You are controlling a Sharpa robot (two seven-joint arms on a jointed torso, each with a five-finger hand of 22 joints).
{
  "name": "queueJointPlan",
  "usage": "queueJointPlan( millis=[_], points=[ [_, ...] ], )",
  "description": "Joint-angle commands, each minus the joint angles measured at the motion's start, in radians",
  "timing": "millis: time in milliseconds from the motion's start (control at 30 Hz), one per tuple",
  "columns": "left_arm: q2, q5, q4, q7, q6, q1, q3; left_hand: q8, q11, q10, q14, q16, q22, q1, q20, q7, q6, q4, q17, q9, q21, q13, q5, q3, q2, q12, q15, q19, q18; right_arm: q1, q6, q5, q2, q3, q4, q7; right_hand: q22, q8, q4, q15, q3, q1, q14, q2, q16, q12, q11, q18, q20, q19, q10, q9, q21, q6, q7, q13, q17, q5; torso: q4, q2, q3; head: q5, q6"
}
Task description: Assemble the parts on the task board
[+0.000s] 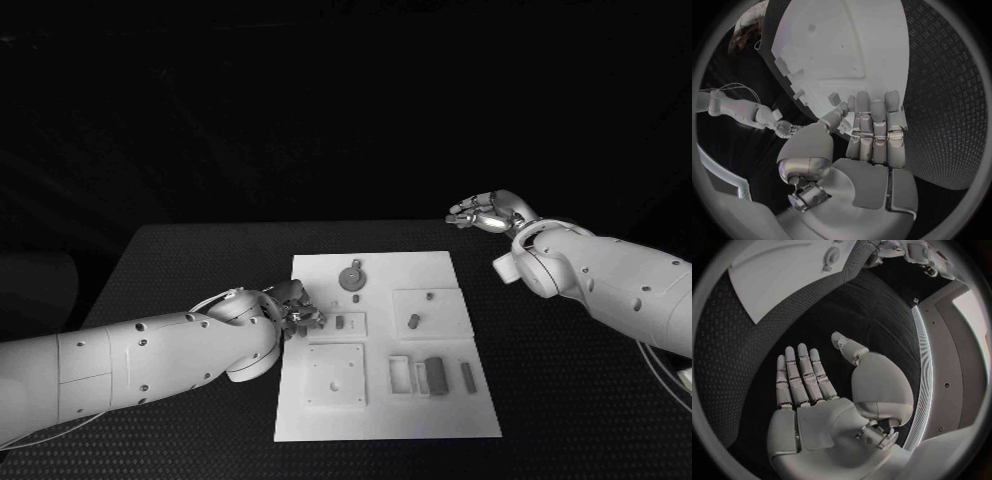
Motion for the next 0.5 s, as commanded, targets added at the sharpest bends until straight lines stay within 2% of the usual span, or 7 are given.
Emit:
queueJointPlan(
  millis=[33,133,500],
  points=[
    [0.003,0.0,0.004,-0.013,0.049,-0.005,-0.004,0.003,-0.004,0.009,0.002,0.006,0.024,-0.004,-0.009,-0.002,0.009,0.006,0.001,0.0,0.007,0.002,0.005,0.001,-0.002,-0.005,-0.006,0.0,0.013,0.0,0.016,0.001,0.0,0.0,0.001,0.013,0.001,0.005,0.001,-0.001,-0.002,0.009,-0.006,0.004,-0.005,-0.003,-0.001,-0.014,-0.004,-0.001,-0.006,-0.001,-0.005,-0.007,0.0,-0.002,0.001,0.002,-0.0001,0.0,-0.0006,0.0,-0.002],
    [0.003,0.0,0.004,-0.013,0.053,-0.006,-0.004,-0.001,-0.005,0.011,0.004,0.008,0.024,-0.013,-0.01,-0.003,0.014,0.012,0.002,0.001,0.011,0.006,0.027,0.002,-0.006,-0.006,-0.007,0.0,0.012,0.0,0.017,0.001,0.0,0.0,0.002,0.013,0.002,0.005,0.001,-0.001,-0.003,0.009,-0.006,0.004,-0.005,-0.003,-0.001,-0.014,-0.004,-0.001,-0.006,-0.001,-0.006,-0.008,0.0,-0.002,0.001,0.002,0.0,0.0,-0.0005,0.0,-0.002],
    [0.004,0.0,0.001,-0.019,0.062,-0.006,-0.004,-0.006,-0.008,0.016,0.005,0.016,0.024,-0.044,-0.014,-0.006,0.024,0.025,0.006,0.005,0.02,0.019,0.041,-0.004,-0.014,-0.003,-0.01,0.0,0.011,0.0,0.024,0.001,-0.002,0.0,0.004,0.014,0.003,0.005,0.001,-0.001,-0.003,0.008,-0.006,0.004,-0.006,-0.004,-0.001,-0.014,-0.004,-0.001,-0.006,-0.002,-0.007,-0.008,0.0,-0.003,0.002,0.002,-0.0001,0.0,0.0003,0.001,-0.002]
  ],
)
